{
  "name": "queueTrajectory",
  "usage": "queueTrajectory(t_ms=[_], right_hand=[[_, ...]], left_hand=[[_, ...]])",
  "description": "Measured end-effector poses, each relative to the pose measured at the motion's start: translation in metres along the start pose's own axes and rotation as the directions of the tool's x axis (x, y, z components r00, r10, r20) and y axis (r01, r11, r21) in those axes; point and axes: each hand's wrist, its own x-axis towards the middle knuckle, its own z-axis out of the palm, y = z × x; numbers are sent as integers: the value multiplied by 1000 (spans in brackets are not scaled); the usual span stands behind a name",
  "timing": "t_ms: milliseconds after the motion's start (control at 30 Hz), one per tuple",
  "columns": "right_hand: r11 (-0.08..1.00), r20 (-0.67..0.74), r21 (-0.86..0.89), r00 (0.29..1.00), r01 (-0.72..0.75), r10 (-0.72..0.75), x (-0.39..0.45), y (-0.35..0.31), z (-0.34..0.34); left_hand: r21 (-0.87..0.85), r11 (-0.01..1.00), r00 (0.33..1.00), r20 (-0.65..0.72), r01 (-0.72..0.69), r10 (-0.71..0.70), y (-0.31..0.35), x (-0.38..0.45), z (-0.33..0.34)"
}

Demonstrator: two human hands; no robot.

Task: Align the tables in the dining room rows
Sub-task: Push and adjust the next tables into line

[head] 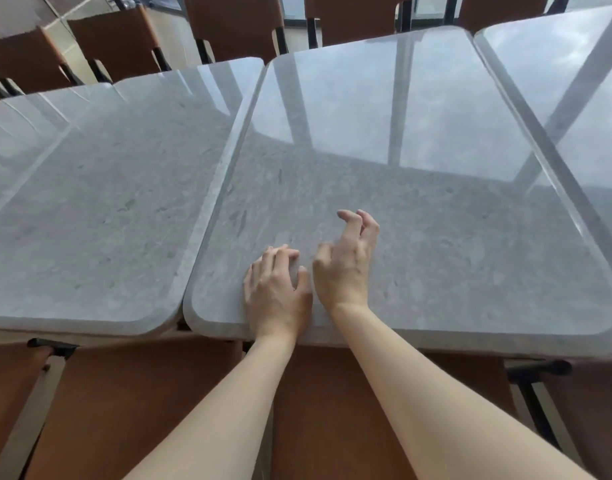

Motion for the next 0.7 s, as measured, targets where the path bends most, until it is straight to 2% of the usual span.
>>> queueTrajectory(t_ms=[133, 200, 300, 367, 433, 500, 567, 633, 700], right_hand=[[968, 104, -153, 977, 200, -186, -30, 16, -22], [940, 188, -240, 962, 240, -198, -51, 24, -37], [966, 292, -216, 954, 140, -73, -65, 9, -57], [986, 261, -158, 965, 58, -15, -68, -12, -70], [993, 197, -114, 980, 20, 3, -76, -35, -85], [998, 166, -65, 986, -12, 22, -86, -58, -103], [998, 145, 4, 988, -55, 54, -100, -84, -123], [994, 107, 76, 992, -80, 71, -118, -114, -144], [985, 76, 145, 994, -94, 84, -140, -146, -166]], left_hand=[[51, 999, 1000, 9, -10, 10, -1, 1, 1], [46, 999, 1000, -2, -16, 16, 0, 2, 0], [25, 1000, 1000, 10, -16, 16, 6, 0, -5], [35, 999, 999, 47, -7, 5, 8, -1, -9], [145, 988, 979, 200, -52, 23, 6, -5, -15], [235, 969, 905, 424, -81, -27, 18, -11, -31], [103, 994, 854, 519, -34, -25, 39, -24, -64], [-176, 984, 872, 479, -19, 103, 64, -43, -106], [-388, 922, 883, 429, -12, 192, 87, -66, -151]])
